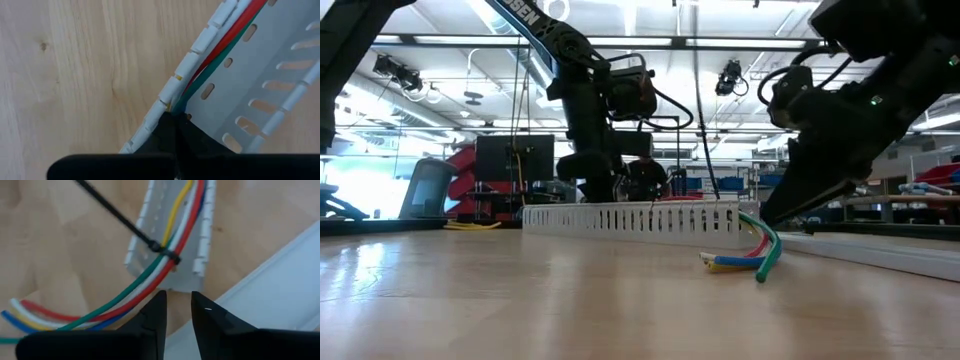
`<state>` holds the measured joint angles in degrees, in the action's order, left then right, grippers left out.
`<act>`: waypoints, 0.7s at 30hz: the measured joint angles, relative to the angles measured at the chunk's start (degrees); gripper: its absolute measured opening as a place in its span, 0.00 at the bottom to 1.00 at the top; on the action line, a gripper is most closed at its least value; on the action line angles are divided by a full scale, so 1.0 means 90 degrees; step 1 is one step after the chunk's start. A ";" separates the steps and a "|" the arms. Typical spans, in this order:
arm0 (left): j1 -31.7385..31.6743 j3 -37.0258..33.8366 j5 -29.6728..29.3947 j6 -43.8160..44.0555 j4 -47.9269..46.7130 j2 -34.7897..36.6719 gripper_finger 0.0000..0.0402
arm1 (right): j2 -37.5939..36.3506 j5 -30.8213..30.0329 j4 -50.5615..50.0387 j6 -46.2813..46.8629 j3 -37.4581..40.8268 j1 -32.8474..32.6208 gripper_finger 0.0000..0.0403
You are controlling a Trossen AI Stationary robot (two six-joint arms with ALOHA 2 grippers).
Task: Ziptie cables
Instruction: Put the ziptied cables into the cable duct
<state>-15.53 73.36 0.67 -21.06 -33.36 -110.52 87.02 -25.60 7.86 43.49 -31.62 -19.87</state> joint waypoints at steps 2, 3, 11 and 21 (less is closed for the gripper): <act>0.0002 0.0000 0.0000 0.0009 0.0000 0.0000 0.00 | 0.0000 -0.0131 -0.0009 -0.0071 0.0000 0.0039 0.19; 0.0002 0.0000 0.0000 0.0009 0.0000 0.0000 0.00 | 0.0000 -0.0176 -0.0003 -0.0108 0.0000 0.0075 0.19; 0.0002 0.0000 0.0000 0.0012 0.0004 0.0000 0.00 | 0.0000 -0.0147 -0.0011 -0.0403 0.0000 0.0420 0.19; 0.0004 0.0000 0.0000 0.0014 0.0010 0.0000 0.00 | 0.0005 0.0266 0.0328 -0.1135 0.0000 0.0789 0.02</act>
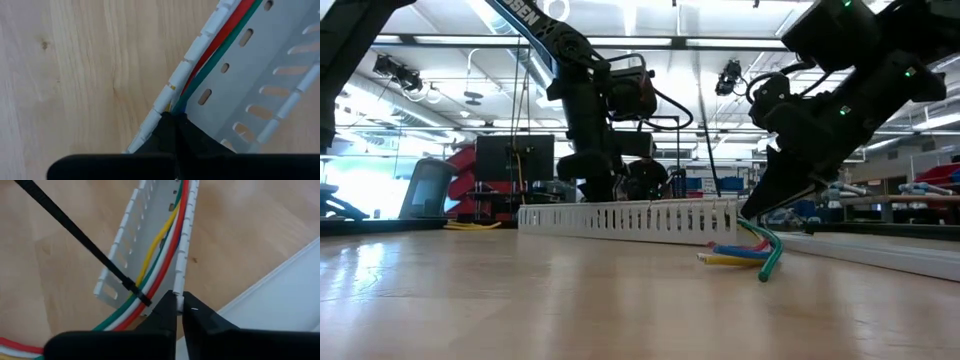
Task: Ziptie cables
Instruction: Put the ziptied cables into the cable duct
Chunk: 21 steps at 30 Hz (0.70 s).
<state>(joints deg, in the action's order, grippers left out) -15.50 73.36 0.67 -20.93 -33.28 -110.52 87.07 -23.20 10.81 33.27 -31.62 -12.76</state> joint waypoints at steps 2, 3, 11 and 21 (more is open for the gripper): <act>-0.0001 0.0000 0.0000 -0.0001 -0.0004 0.0000 0.00 | 0.0000 0.0061 -0.0021 -0.0018 0.0000 0.0045 0.02; -0.0001 0.0000 0.0000 -0.0002 -0.0022 0.0000 0.00 | 0.0000 0.0086 -0.0054 -0.0018 0.0000 0.0057 0.02; -0.0221 0.0010 -0.0440 -0.0053 -0.0408 0.0010 0.00 | 0.0000 0.0199 -0.0181 -0.0009 -0.0012 0.0029 0.01; -0.0468 0.0015 -0.1022 -0.0102 -0.1142 0.0029 0.00 | 0.0000 0.0347 -0.0219 0.0001 -0.0012 0.0020 0.00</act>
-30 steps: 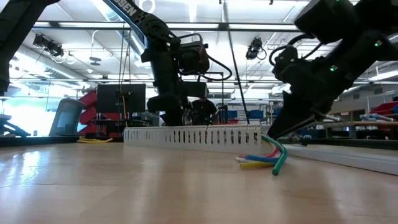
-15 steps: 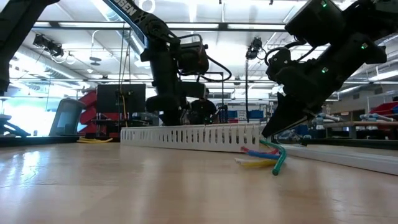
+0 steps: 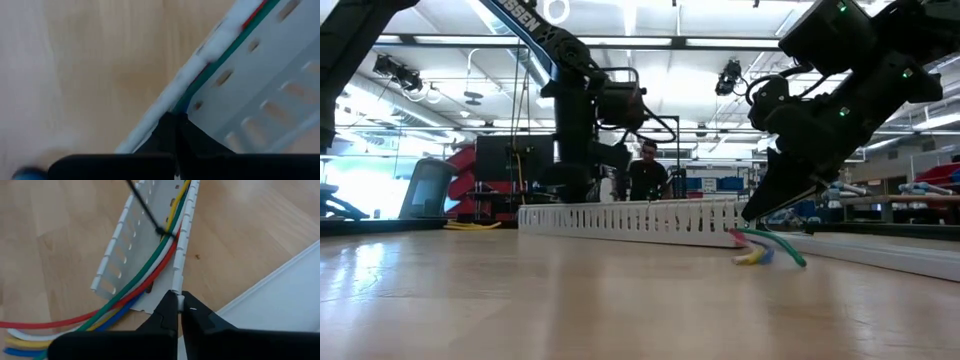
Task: Ziptie cables
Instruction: Put the ziptied cables into the cable duct
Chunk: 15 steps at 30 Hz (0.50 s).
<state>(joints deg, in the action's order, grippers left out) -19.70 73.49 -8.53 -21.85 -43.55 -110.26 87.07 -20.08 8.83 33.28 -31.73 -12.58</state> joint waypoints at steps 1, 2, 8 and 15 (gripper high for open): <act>-0.0029 -0.0002 -0.0062 -0.0002 -0.0077 0.0005 0.00 | 0.0000 0.0010 -0.0007 0.0000 0.0000 -0.0001 0.00; -0.0060 -0.0007 -0.0146 -0.0002 -0.0116 0.0005 0.00 | 0.0000 0.0028 -0.0009 0.0000 0.0000 -0.0002 0.00; -0.0277 -0.0019 -0.0843 -0.0002 -0.0466 0.0005 0.00 | 0.0000 0.0059 -0.0013 0.0002 0.0002 -0.0002 0.00; -0.0473 -0.0019 -0.1001 0.0008 -0.0566 0.0005 0.00 | 0.0000 0.0091 -0.0009 0.0002 0.0002 -0.0002 0.00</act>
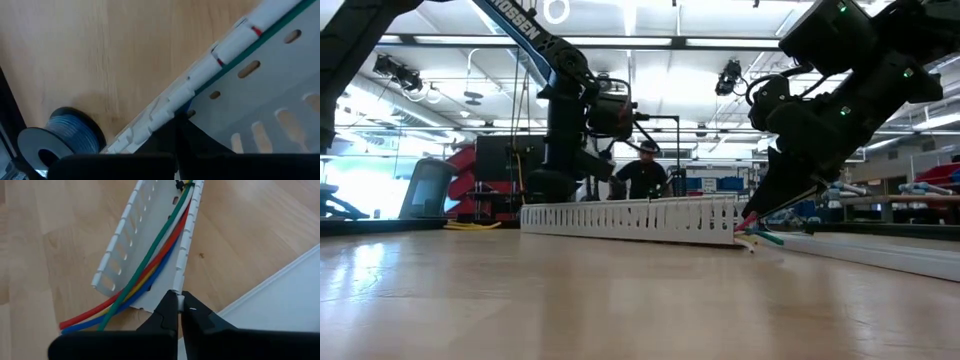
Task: Ziptie cables
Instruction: Put the ziptied cables into the cable duct
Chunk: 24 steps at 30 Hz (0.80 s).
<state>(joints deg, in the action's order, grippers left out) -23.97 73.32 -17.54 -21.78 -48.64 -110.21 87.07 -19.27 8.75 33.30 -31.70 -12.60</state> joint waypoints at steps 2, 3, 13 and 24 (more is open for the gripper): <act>-0.0010 0.0000 -0.0026 0.0003 0.0002 0.0000 0.00 | 0.0000 0.0000 0.0000 0.0000 0.0002 -0.0001 0.00; -0.0012 0.0000 -0.0067 0.0004 0.0002 0.0000 0.00 | 0.0000 0.0000 0.0005 -0.0001 0.0002 -0.0002 0.00; -0.0036 0.0002 -0.0137 0.0110 -0.0002 0.0000 0.03 | 0.0000 0.0002 0.0017 -0.0002 0.0005 -0.0002 0.00; -0.0044 0.0002 0.0386 0.0120 0.0061 0.0002 0.08 | 0.0000 0.0011 0.0045 -0.0002 0.0010 -0.0005 0.00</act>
<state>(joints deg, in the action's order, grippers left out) -24.36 73.34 -14.07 -20.70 -48.10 -110.19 87.07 -19.17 9.16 33.28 -31.62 -12.64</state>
